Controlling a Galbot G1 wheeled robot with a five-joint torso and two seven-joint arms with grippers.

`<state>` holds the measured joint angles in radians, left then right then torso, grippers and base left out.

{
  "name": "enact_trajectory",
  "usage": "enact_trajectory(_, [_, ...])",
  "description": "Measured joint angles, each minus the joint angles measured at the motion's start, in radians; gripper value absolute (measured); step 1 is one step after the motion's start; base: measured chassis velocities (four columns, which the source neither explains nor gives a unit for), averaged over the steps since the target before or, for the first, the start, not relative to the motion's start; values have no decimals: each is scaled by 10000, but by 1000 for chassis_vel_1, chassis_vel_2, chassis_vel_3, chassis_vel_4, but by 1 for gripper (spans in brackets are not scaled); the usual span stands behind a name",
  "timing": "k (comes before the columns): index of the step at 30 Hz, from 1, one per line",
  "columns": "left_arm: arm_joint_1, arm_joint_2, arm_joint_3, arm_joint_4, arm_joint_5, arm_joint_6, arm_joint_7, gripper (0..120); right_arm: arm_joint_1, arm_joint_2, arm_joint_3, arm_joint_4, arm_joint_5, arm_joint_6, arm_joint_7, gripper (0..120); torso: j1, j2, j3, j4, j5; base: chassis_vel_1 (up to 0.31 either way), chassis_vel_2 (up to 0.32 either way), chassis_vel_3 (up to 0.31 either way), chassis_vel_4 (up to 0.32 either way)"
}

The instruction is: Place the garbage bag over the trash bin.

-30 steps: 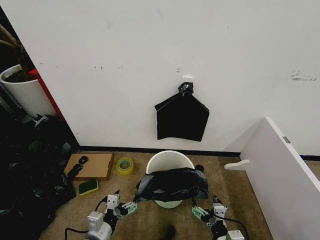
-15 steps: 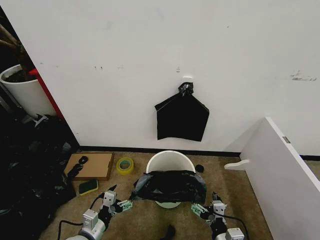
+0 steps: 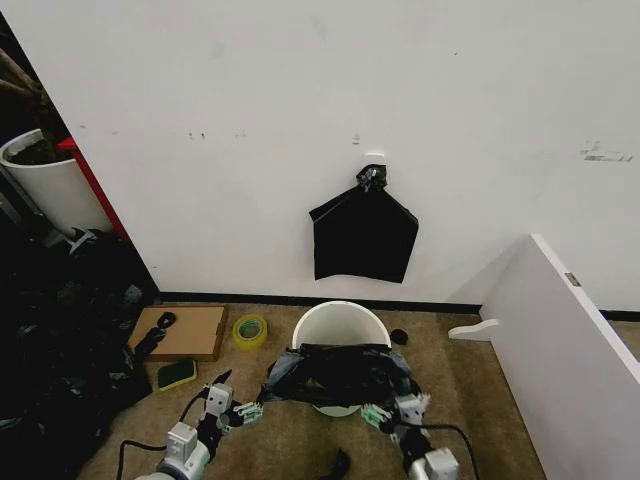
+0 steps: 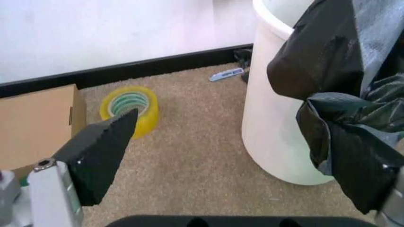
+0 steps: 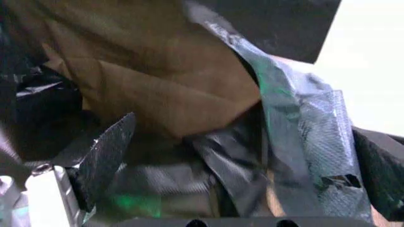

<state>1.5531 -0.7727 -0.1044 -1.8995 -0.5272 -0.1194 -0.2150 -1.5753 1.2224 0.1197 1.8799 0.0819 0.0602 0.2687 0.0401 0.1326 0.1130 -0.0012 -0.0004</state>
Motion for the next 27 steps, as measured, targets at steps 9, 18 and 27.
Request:
enact_trajectory(9, [11, -93, 24, -28, 8, 1, -27, 100, 380, 77, -247, -1054, -1220, 122, 81, 100, 0, -2, -2, -7, -2, 0, 0, 0, 0])
enact_trajectory(18, [-11, -28, -122, -81, -246, 8, -94, 100, 374, 115, -190, -1067, -1247, 176, 110, 100, -1, -2, -2, -5, -2, 0, 0, 0, 0])
enact_trajectory(27, [77, 246, -251, -109, -593, -25, -152, 100, 419, 177, -191, -962, -1139, 117, 147, 100, -1, -2, -1, -4, -1, 0, 0, 0, 0])
